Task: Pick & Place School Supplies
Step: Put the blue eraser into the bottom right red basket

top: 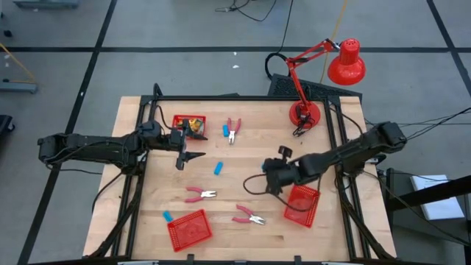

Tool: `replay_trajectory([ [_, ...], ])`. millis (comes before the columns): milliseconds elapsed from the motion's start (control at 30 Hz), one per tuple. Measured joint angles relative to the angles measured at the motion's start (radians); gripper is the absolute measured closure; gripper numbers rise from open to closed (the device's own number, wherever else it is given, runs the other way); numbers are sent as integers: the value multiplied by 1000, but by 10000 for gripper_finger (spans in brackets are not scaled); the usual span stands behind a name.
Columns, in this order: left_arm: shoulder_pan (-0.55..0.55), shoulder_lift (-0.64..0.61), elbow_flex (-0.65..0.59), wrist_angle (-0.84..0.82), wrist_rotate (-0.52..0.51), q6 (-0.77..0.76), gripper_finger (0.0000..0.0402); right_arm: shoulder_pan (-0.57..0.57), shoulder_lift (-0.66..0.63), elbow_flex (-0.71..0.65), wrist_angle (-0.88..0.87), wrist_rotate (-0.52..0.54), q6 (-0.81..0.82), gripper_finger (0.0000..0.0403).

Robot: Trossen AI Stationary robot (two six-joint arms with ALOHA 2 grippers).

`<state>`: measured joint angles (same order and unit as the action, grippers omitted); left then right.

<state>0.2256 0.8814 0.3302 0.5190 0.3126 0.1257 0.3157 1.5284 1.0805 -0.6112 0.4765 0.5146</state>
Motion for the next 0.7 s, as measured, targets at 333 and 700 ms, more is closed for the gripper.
replay_trajectory([
  [333,0,0,0,-1,-7,1,135,181,0,220,-501,-39,369,360],
  [700,0,0,0,0,-8,1,135,261,30,218,-649,-396,579,360],
])
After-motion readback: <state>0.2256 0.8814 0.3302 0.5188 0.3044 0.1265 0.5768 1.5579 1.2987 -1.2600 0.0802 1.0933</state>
